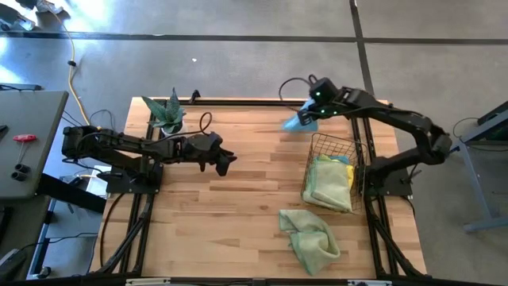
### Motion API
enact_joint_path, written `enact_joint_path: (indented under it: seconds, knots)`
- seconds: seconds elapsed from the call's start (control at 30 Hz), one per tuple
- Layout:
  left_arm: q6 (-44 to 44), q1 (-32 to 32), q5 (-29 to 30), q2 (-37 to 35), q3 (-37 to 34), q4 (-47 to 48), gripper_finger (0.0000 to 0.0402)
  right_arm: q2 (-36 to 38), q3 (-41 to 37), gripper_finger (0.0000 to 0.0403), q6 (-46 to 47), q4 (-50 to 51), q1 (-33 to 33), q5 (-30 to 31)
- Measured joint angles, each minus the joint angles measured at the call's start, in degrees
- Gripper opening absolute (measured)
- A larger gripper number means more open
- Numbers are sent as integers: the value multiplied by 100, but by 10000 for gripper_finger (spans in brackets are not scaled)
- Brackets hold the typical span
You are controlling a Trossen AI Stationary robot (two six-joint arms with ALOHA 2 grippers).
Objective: Fold microfiber towels
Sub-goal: Stack the folded blue microfiber cloth into the wire basket
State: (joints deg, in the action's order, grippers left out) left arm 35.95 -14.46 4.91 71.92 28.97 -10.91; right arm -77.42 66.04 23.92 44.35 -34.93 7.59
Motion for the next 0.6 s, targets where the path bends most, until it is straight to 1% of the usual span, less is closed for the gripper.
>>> enact_joint_path:
  seconds: [0.1, 0.23, 0.33, 0.47, 0.6]
  knots:
    - [186, -2, 53, 0, 0, -1, 133, 226, 0, 0, 21, 189, -265, 139]
    - [535, 0, 179, 0, 0, -3, 133, 534, 0, 0, 207, 392, -632, 157]
    - [590, 0, 188, 0, 2, -3, 133, 784, 0, 0, 426, 459, -827, 290]
    - [826, 0, 188, 0, 2, -5, 133, 1162, 0, 0, 866, 634, -935, 489]
    - [1026, 0, 165, 0, 2, -5, 133, 1514, -15, 0, 1458, 947, -750, 1035]
